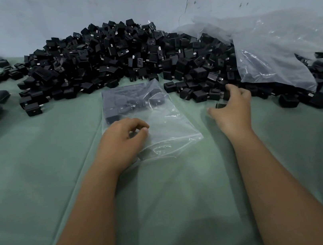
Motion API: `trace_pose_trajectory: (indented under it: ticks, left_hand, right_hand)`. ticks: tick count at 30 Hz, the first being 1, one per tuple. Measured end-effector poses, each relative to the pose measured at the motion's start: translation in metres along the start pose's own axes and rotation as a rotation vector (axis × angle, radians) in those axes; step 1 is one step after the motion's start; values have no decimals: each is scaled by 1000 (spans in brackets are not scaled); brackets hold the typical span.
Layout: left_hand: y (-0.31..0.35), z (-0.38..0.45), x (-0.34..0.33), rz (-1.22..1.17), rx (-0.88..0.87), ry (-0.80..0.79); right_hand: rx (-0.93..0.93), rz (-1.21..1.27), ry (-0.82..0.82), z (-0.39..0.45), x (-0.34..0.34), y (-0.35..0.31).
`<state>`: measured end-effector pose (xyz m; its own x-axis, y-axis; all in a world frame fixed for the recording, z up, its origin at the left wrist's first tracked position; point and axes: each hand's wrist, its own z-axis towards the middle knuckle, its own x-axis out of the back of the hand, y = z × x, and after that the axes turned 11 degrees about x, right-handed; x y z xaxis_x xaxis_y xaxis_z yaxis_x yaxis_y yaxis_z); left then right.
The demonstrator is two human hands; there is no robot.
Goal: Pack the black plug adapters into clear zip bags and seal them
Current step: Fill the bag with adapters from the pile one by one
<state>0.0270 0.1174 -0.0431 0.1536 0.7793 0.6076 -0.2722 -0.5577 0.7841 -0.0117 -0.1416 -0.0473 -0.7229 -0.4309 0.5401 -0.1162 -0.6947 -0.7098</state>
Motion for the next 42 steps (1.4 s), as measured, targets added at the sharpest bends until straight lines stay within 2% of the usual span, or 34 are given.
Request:
trace_pose_trajectory:
  ticks: [4,5,8,12,17,22,28,33,36,39,42]
  left_hand:
    - [-2,0,0,43,-67,102]
    - [-3,-1,1,45,-86,129]
    - [-4,-2,2,-10,-96,169]
    - [-3,-1,2,-6,-96,151]
    - [-3,-3,4,67,-36,-73]
    - [1,-5,9,268,-91,-221]
    - [-2,-6,7,253,-91,-65]
    - [0,-7,9,315,-118,8]
    - [5,-8,13,292,-87,71]
    - [2,-6,17,301,58,164]
    - [-3,-5,22,178,150,285]
  right_hand:
    - [-62,-244,-65,-8,0,-2]
    - [-59,-243,-74,-8,1,-2]
    - [-9,-46,-59,-12,2,-1]
    - [-1,313,92,-13,4,-11]
    - [87,398,114,-19,-6,-26]
    - [235,342,66,-29,-20,-38]
    - [372,308,221,-32,-10,-50]
    - [760,141,257,-56,-11,-83]
    - [968,138,180,-77,-25,-105]
    - [914,200,-81,-94,-39,-117]
    - [833,159,-297,-98,-41,-117]
